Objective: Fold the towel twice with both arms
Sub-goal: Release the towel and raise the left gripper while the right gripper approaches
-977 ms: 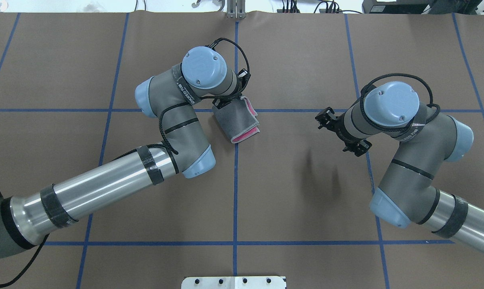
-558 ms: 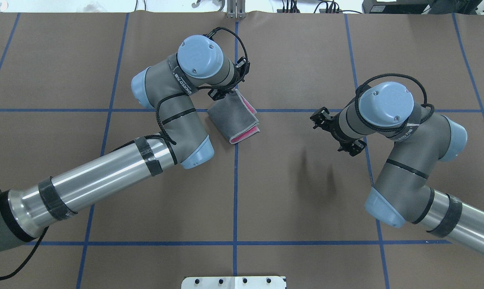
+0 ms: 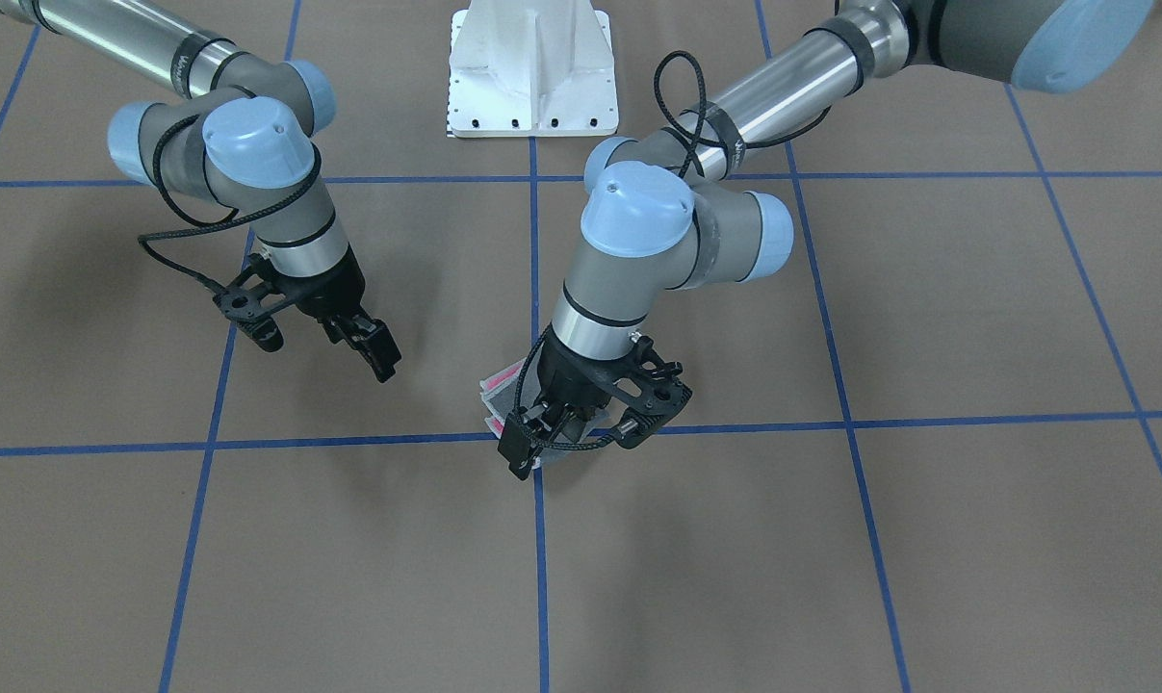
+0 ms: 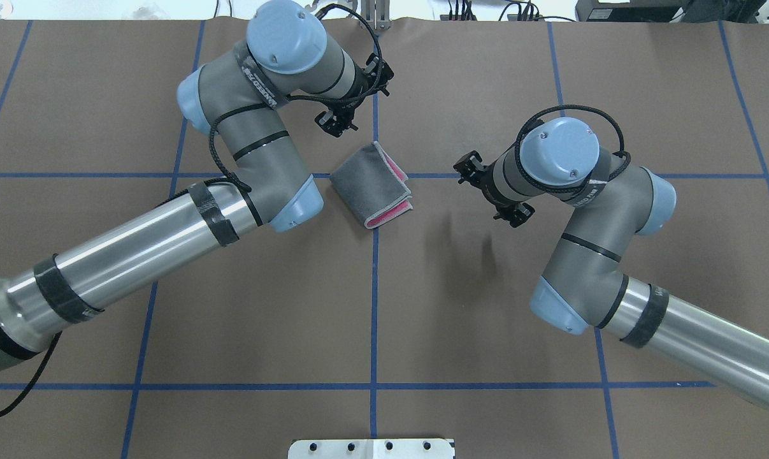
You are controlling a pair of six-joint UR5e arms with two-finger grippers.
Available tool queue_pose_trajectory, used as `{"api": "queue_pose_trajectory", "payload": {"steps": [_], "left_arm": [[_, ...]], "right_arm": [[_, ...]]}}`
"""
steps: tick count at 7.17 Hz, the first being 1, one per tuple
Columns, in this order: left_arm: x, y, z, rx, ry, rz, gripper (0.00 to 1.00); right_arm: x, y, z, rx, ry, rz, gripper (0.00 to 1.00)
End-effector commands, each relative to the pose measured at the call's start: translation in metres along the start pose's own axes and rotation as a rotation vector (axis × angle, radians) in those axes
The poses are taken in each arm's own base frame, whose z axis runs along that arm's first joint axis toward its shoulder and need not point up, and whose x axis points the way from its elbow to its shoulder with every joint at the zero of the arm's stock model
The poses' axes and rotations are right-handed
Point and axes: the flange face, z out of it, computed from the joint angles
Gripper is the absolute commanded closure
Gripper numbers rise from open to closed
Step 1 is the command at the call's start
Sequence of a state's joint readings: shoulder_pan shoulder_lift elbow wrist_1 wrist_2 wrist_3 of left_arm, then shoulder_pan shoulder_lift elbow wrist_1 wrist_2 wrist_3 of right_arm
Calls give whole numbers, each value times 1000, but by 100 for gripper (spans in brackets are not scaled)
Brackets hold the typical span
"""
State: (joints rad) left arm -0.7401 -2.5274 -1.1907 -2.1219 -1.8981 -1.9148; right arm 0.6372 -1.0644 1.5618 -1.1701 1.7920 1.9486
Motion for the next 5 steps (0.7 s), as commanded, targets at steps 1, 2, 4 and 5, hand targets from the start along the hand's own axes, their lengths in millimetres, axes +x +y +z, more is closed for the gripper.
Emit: {"api": "queue_pose_trajectory", "payload": {"steps": [1, 2, 4, 5], "left_arm": [[-33, -39, -46, -68, 14, -6, 15], [-62, -48, -64, -93, 17, 37, 15], [-92, -57, -80, -95, 18, 38, 15], [-92, -57, -80, -95, 18, 38, 15]], "right_arm": [[-31, 8, 32, -7, -80, 20, 0], [-31, 17, 33, -14, -82, 23, 0], [-48, 41, 44, -19, -133, -3, 1], [-51, 46, 47, -24, -138, -6, 6]]}}
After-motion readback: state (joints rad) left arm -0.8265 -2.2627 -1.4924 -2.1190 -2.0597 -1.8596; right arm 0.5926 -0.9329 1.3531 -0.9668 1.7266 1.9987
